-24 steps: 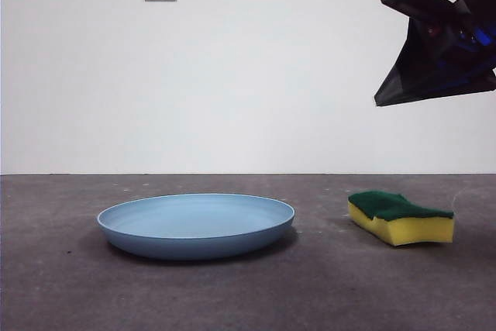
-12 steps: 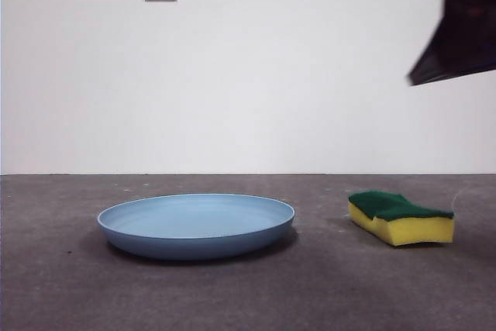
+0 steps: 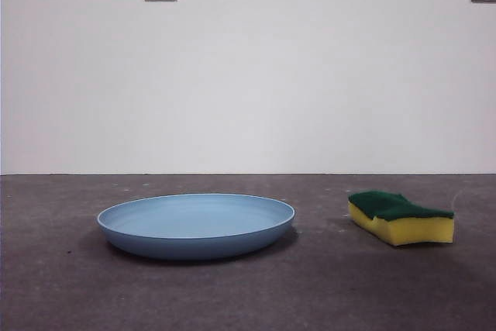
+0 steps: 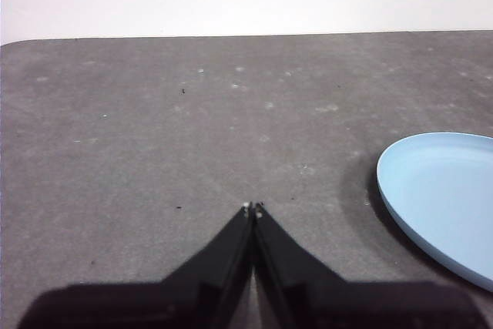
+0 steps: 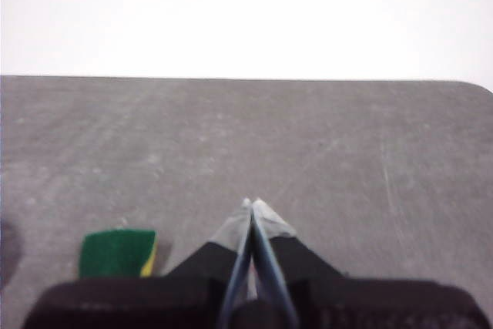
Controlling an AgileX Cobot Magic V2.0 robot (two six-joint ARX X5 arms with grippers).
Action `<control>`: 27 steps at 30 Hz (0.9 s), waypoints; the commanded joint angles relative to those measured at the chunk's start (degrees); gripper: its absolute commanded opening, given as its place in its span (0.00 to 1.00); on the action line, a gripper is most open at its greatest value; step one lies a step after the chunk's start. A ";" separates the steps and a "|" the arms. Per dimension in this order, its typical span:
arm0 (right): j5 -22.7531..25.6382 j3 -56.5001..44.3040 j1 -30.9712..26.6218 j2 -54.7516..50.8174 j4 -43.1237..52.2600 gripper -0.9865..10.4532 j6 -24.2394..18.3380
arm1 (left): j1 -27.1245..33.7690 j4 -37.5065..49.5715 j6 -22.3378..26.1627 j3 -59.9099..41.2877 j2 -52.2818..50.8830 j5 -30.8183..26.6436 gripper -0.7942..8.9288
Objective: Pick up the plate,pick up the cloth,clean the plate with the cloth
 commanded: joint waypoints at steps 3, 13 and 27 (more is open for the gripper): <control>-0.26 -6.21 -0.07 -5.11 0.70 0.09 2.60 | 0.15 0.09 0.04 -0.74 -0.13 -0.07 0.08; -0.39 -13.22 0.04 -11.30 -1.07 0.09 8.15 | 0.15 0.09 0.04 -0.74 -0.13 -0.07 0.08; -0.02 -13.18 0.09 -11.28 -1.33 0.09 8.35 | 0.15 0.09 0.04 -0.74 -0.13 -0.07 0.08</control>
